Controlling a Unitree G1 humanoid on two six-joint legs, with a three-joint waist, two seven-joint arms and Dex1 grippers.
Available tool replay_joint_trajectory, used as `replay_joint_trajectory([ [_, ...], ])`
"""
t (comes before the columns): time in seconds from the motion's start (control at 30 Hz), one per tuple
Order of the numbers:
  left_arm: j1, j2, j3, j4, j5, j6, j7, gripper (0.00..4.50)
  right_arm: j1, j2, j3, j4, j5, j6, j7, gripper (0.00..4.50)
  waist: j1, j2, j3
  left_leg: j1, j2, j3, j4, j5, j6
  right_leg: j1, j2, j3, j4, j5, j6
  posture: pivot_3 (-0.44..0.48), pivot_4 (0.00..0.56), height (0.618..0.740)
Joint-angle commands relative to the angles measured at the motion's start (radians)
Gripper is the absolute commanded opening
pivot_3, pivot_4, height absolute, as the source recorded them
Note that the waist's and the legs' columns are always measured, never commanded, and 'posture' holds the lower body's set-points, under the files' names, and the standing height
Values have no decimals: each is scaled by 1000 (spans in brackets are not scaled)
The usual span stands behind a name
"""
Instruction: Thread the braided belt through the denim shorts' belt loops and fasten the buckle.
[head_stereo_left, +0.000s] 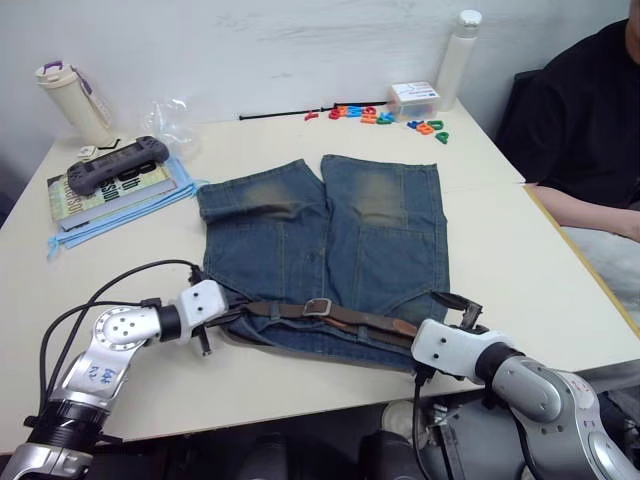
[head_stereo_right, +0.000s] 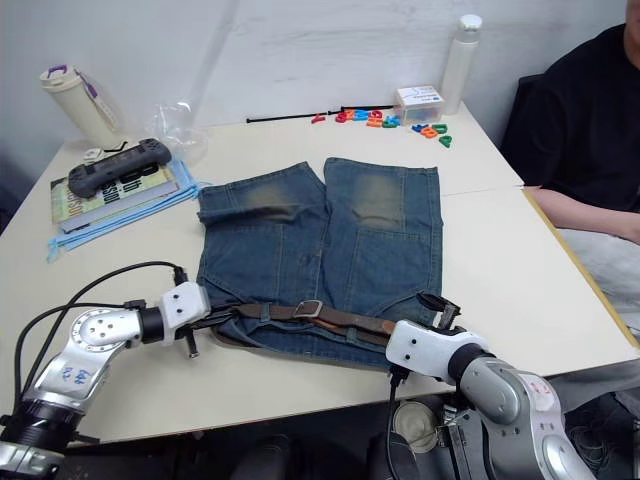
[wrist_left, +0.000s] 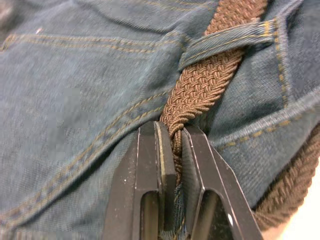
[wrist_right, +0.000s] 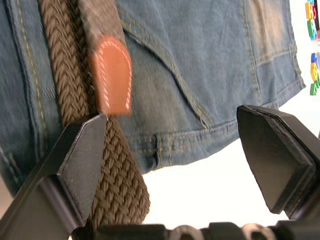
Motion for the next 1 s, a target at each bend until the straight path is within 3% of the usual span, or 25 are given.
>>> replay_joint_trajectory([
  [0.03, 72, 45, 40, 184, 54, 118, 33, 0, 28, -24, -37, 100, -37, 42, 2, 4431, 0, 1, 1, 0, 2, 0, 0, 0, -1, -1, 1, -2, 0, 0, -1, 0, 150, 684],
  [0.3, 161, 37, 46, 73, 12, 54, -20, 0, -33, -7, -37, 121, -24, 54, 3, 4431, -2, 3, 1, 0, 6, 1, 0, -5, -8, -3, 0, -12, -2, 6, -2, 0, 150, 684],
  [0.33, 172, 34, 50, 63, 8, 40, -29, 0, -40, 0, -39, 118, -17, 58, 4, 4431, -2, 3, 1, 0, 6, 2, 0, -6, -9, -6, 1, -12, -2, 12, 6, 0, 150, 684],
  [0.43, 202, 10, 78, 39, -29, -18, -62, 0, -68, 17, -51, 105, 4, 70, 11, 4431, -3, 2, 1, -2, 6, 8, 0, -5, -6, -18, 2, -13, 3, 14, 2, 0, 150, 684],
  [0.47, 211, 2, 88, 30, -46, -24, -72, 1023, -78, 25, -59, 102, 13, 74, 11, 4500, -3, 2, 2, -2, 6, 9, -1, -6, -5, -19, 3, -13, 3, 14, 2, 0, 150, 684],
  [0.5, 218, -3, 95, 22, -59, -26, -80, 1237, -82, 30, -64, 99, 20, 77, 11, 4500, -3, 2, 3, -2, 6, 11, 0, -7, -5, -19, 3, -13, 3, 14, 2, 0, 150, 684],
  [0.63, 269, 2, 139, -72, -143, -12, -138, 2973, -115, 52, -108, 97, 61, 83, 6, 4500, -5, -4, 7, -4, 6, 14, 3, -12, -4, -24, 4, -11, 3, 15, 2, 0, 150, 684],
  [0.8, 357, 76, 230, -246, -283, 94, -241, 2973, -140, 30, -178, 105, 113, 73, 24, 4500, -1, -8, 17, -20, 4, 19, 10, -17, 0, -36, 7, -9, 1, 17, 9, 0, 150, 684],
  [1.0, 483, 157, 366, -374, -410, 239, -354, 2973, -178, 72, -337, 20, 326, 130, 109, 4500, 1, -12, 37, -25, 2, 28, 23, -25, 3, -37, 7, -13, -1, 17, 11, 0, 150, 684],
])
